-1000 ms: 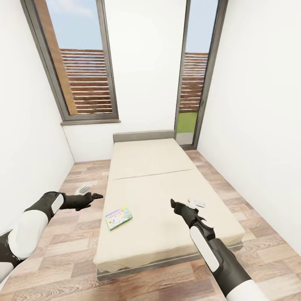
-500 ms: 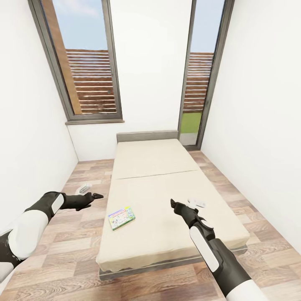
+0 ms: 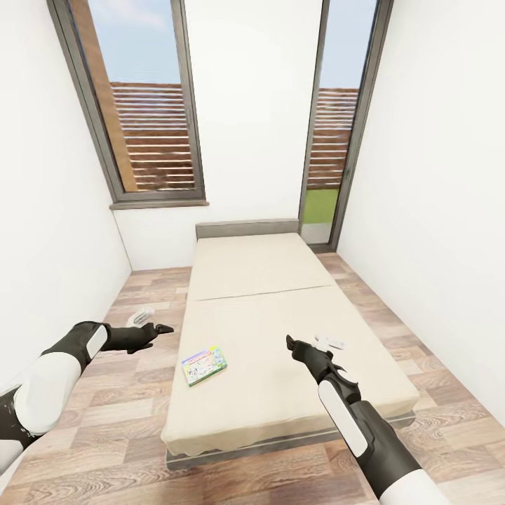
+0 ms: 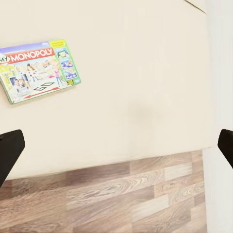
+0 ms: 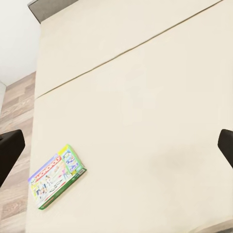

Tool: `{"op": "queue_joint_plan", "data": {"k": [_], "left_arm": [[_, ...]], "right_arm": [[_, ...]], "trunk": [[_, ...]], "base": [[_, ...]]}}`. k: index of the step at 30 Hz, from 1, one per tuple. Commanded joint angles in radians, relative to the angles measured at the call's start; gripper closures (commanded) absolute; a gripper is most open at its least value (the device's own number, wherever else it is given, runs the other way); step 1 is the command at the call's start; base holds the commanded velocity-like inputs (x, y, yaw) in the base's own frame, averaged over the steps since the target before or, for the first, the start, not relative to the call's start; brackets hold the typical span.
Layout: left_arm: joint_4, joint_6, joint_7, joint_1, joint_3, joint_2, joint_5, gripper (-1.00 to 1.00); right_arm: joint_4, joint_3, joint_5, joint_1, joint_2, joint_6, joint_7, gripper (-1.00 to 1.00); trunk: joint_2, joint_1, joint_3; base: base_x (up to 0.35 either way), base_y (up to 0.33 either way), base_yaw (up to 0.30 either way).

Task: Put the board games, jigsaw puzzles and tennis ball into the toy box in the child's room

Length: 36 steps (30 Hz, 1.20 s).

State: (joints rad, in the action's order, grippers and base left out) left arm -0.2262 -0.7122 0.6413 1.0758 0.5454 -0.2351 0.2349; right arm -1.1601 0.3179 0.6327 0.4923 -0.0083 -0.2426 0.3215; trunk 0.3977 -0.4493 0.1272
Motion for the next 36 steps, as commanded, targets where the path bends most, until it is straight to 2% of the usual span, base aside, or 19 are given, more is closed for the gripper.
{"op": "queue_joint_plan", "data": {"k": [1, 36], "left_arm": [[-0.001, -0.006, 0.006, 0.001, 0.008, 0.000, 0.011, -1.00], [-0.001, -0.005, 0.006, 0.001, 0.008, 0.000, 0.011, -1.00]], "right_arm": [[-0.002, 0.003, 0.006, 0.001, -0.001, -0.003, 0.008, -1.00], [-0.004, 0.007, 0.007, 0.001, 0.003, -0.003, 0.008, -1.00]], "trunk": [[0.002, -0.001, 0.002], [0.002, -0.001, 0.002]], "base": [[0.000, 0.000, 0.000], [0.000, 0.000, 0.000]]}}
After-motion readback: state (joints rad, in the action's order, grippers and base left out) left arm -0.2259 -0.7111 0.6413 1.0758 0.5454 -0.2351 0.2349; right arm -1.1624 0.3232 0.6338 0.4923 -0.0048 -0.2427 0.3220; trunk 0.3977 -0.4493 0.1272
